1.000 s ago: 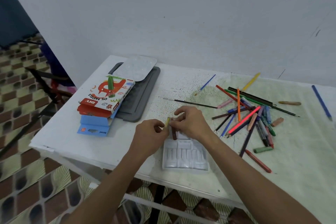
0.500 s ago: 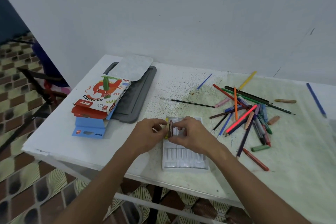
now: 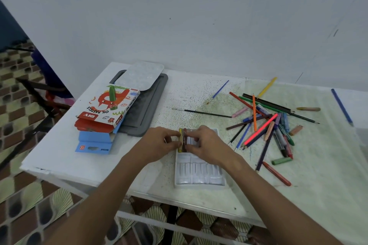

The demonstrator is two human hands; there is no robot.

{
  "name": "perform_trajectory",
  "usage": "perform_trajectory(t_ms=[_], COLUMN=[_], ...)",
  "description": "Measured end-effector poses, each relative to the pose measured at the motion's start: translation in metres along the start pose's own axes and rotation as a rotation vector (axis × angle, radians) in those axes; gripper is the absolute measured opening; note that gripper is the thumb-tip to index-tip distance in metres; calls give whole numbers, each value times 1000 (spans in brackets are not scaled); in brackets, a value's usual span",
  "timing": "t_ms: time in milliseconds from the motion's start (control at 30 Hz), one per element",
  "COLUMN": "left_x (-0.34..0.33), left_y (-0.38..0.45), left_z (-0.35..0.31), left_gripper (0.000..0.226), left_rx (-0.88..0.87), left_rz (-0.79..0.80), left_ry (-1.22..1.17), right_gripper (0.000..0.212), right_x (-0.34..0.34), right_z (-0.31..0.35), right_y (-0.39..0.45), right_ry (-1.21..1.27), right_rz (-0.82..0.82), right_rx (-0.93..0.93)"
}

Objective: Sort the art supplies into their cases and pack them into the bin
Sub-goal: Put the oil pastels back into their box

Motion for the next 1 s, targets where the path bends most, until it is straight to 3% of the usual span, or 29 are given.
perform_trajectory(t_ms=[367, 500, 667, 833, 1000], left_x=[6, 4, -29, -65, -89], left_y=[19, 51, 105, 144, 158], left_z=[-9, -35, -84, -124, -131], left_gripper=[19, 22, 25, 33, 41], left_rx=[-20, -59, -165, -243, -230], left_rz=[64, -42, -4, 97, 197], left_ry=[126, 122, 69, 125, 195], right_gripper=[39, 24, 10, 18, 30], right_x=[12, 57, 130, 161, 156], right_z=[-2, -29, -92, -133, -149], right_y=[0, -11, -25, -19, -2], right_ry=[86, 115, -25, -238, -250], right_rz=[-24, -222, -443, -281, -138], right_rx=[-22, -109, -291, -327, -271])
Point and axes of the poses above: each hand's wrist, its own y-axis towards the middle knuckle, its own x-axis out of the back of the hand, z = x × y, the point moved 1 cm from there along y, towards the middle knuckle, and after that the axes turned 9 degrees about -z, right-handed, at the moved point
